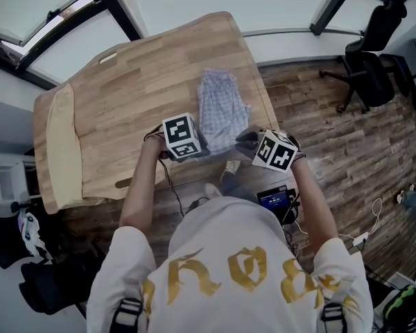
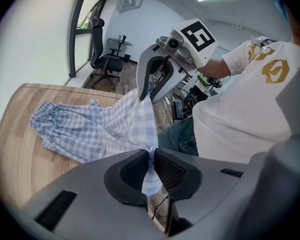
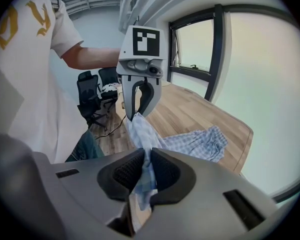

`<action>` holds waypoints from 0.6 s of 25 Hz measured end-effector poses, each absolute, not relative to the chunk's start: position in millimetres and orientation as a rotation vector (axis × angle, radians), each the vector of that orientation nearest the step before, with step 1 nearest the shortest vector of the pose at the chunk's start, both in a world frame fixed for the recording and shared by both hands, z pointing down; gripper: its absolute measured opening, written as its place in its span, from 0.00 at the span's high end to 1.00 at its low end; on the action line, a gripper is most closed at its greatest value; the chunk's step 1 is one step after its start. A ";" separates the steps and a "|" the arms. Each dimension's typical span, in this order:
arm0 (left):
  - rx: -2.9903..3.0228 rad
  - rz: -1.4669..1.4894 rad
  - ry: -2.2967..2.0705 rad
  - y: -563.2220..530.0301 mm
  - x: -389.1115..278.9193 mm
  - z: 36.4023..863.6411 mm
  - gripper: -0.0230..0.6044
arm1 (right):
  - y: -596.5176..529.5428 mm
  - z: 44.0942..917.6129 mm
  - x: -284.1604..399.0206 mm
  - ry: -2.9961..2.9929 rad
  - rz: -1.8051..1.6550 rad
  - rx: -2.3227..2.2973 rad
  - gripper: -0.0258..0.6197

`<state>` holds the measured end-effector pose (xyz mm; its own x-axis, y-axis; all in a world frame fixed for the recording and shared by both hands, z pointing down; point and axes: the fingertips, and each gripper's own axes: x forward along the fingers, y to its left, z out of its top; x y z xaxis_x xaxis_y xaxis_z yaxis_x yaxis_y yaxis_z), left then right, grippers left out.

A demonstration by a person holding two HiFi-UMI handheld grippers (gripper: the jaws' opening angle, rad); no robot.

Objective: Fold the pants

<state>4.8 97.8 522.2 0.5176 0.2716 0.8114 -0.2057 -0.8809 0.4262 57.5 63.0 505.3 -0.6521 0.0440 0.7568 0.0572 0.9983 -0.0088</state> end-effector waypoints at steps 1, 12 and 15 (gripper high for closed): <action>2.288 1.351 0.048 92.6 2.9 519.1 0.86 | 57.7 502.6 55.5 -2.283 -0.022 -0.070 0.86; 2.297 1.397 -0.018 10.5 -20.7 501.1 0.86 | -15.6 483.5 35.7 -2.290 -0.024 -0.074 0.86; 2.282 1.392 -0.028 -14.8 -27.3 501.4 0.86 | -37.2 484.0 30.7 -2.284 0.000 -0.096 0.86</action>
<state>-27.3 -14.8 501.4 0.4868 0.2184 0.8458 -0.2522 -0.8919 0.3754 30.7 -37.2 484.0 -0.6529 0.0697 0.7543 0.0697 0.9971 -0.0319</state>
